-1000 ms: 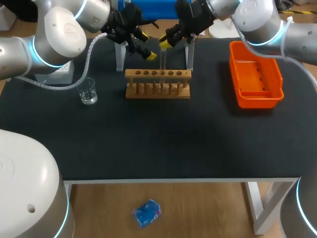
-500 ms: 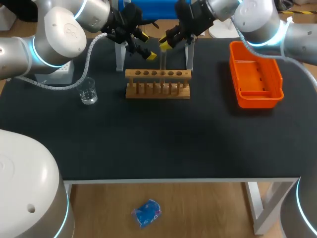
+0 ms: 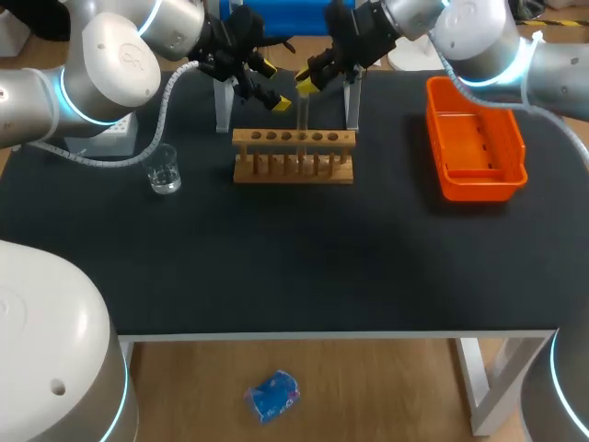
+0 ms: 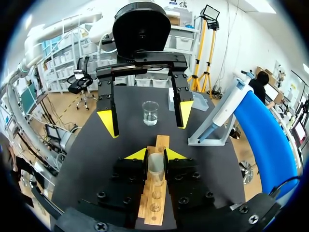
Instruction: Invert the test tube, pick up the pipette, mount the tip to pipette, aspirate from beaker and dispense into the tube, eject the tip, return the pipette, and cap with the stopper.
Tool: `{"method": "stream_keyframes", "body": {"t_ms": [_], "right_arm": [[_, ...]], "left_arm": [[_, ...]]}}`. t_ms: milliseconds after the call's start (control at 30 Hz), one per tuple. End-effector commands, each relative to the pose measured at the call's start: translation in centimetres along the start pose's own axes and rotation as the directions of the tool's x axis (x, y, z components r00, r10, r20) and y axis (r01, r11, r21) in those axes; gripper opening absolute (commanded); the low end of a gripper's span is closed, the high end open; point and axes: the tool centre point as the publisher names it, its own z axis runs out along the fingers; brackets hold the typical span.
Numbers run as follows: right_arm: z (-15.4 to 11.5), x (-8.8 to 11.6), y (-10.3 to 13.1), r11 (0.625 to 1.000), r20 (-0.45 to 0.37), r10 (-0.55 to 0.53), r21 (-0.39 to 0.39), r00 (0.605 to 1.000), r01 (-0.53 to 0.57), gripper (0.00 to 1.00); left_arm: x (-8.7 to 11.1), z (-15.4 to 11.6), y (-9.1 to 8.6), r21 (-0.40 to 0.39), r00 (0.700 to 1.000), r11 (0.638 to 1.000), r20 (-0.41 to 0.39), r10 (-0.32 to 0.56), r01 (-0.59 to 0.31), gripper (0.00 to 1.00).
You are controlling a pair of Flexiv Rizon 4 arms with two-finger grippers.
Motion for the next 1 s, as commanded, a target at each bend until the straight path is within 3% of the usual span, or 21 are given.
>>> {"method": "stream_keyframes", "body": {"t_ms": [33, 300, 367, 400, 433, 467, 500, 1000], "right_arm": [[0.9, 0.2, -1.2, 1.000, -0.003, 0.004, 0.006, 1.000, -0.004, 0.00], [1.0, 0.3, -1.0, 1.000, -0.004, 0.009, 0.003, 1.000, -0.009, 0.00], [0.8, 0.2, -0.9, 1.000, -0.005, 0.008, -0.002, 1.000, -0.008, 0.40], [0.8, 0.2, -0.9, 1.000, -0.005, 0.007, -0.003, 1.000, -0.007, 0.47], [0.7, 0.2, -0.8, 1.000, -0.005, 0.006, -0.004, 1.000, -0.006, 0.64], [0.7, 0.2, -0.7, 1.000, -0.005, 0.005, -0.005, 1.000, -0.005, 0.92], [0.6, 0.3, -0.7, 1.000, -0.005, 0.005, -0.006, 1.000, -0.005, 1.00], [-0.4, 1.1, 0.0, 1.000, 0.003, -0.005, -0.018, 1.000, 0.005, 1.00]], "left_arm": [[0.0, 0.0, 0.0, -0.003, 1.000, 1.000, -0.001, -0.002, 0.002, 1.00], [0.0, 0.0, 0.0, -0.003, 1.000, 1.000, -0.001, -0.002, 0.002, 1.00], [0.0, 0.0, 0.0, -0.003, 1.000, 1.000, -0.001, -0.002, 0.002, 1.00], [0.0, 0.0, 0.0, -0.003, 1.000, 1.000, -0.001, -0.002, 0.002, 1.00], [0.0, 0.0, 0.0, -0.003, 1.000, 1.000, -0.001, -0.002, 0.002, 1.00], [0.0, 0.0, 0.0, -0.003, 1.000, 1.000, -0.001, -0.002, 0.002, 1.00], [0.0, 0.0, 0.0, -0.003, 1.000, 1.000, -0.001, -0.002, 0.002, 1.00], [0.0, 0.0, 0.0, -0.003, 1.000, 1.000, -0.001, -0.002, 0.002, 1.00]]}}
